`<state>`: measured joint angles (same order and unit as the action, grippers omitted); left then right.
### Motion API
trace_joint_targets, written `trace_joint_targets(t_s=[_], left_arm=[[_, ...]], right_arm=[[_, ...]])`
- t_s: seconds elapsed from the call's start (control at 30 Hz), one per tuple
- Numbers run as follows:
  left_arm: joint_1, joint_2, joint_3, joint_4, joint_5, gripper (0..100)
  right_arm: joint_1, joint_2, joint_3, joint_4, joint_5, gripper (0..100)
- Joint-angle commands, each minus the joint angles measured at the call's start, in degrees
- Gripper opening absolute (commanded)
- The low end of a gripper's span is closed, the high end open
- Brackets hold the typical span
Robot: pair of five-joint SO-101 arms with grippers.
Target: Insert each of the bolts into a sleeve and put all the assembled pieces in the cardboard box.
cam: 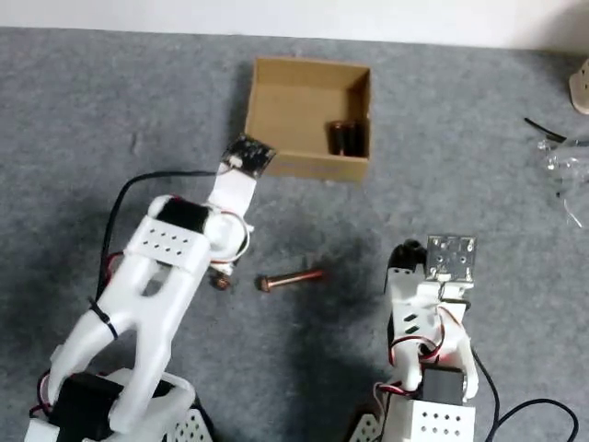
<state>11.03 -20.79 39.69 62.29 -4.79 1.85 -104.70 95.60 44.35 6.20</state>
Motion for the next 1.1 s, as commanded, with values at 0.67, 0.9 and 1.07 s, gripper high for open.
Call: trace_joint_targets(t_s=[0.67, 0.9, 1.07], left_arm=[[-1.54, 17.27, -2.51, -7.56, -3.60, 9], [-0.04, 19.82, -4.00, -7.56, -3.52, 9], [0.22, 19.91, -3.65, -7.03, -3.25, 9]], right_arm=[[0.57, -0.66, 1.98, -2.42, -0.53, 0.4], [0.57, -0.66, 1.98, -2.42, -0.53, 0.4], [0.57, -0.66, 1.98, -2.42, -0.53, 0.4]])
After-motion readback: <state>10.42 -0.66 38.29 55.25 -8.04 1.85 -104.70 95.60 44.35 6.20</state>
